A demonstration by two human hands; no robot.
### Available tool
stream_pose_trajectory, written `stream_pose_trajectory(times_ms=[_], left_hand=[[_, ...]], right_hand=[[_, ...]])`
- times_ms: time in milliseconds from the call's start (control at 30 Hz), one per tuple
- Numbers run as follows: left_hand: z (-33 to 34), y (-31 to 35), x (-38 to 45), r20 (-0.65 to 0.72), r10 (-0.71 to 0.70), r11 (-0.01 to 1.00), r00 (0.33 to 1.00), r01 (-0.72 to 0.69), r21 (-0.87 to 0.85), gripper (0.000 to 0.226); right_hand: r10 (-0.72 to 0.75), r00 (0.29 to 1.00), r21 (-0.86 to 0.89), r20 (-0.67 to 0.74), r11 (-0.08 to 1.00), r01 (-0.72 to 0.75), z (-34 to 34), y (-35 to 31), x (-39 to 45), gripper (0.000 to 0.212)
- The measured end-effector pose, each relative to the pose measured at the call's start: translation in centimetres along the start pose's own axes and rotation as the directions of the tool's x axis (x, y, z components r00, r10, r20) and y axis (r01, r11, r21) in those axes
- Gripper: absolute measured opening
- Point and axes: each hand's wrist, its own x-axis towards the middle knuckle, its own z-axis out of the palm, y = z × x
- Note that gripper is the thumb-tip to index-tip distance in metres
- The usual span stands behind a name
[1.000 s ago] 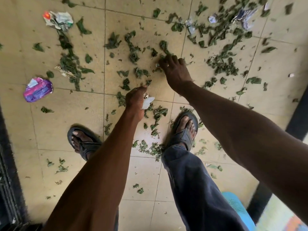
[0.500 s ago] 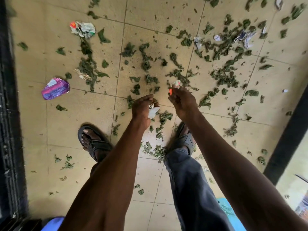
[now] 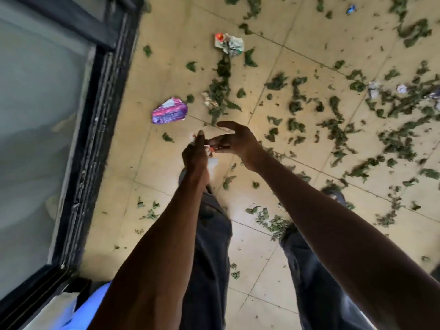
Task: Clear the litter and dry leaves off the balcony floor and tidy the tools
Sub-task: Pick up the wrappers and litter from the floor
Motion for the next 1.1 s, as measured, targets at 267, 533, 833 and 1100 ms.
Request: stream_pose_trajectory(times_ms=[267, 533, 833, 1100], left_hand=[[-10.3, 2.9, 9.1, -0.059, -0.045, 0.985, 0.997, 0.035, -0.17, 0.027], [-11.4, 4.3, 12.8, 0.041, -0.075, 0.981, 0.996, 0.081, -0.177, 0.028], [-9.4, 4.0, 11.0, 0.095, -0.12, 0.96, 0.988, 0.14, -0.244, 0.028], [-6.8, 3.6, 9.9, 0.122, -0.108, 0.977, 0.987, 0.128, -0.17, 0.028]], right_hand=[[-0.333, 0.89, -0.947, 0.31, -0.196, 0.256, 11.4, 2.7, 12.4, 0.061], [-0.283, 0.844, -0.829, 0.455, -0.479, 0.287, 13.1, 3.4, 18.5, 0.056], [-0.509, 0.854, -0.952, -0.108, 0.301, 0.059, 9.4, 4.0, 13.7, 0.019], [-0.501, 0.807, -0.948, -0.314, 0.22, -0.232, 8.0, 2.4, 15.3, 0.023]])
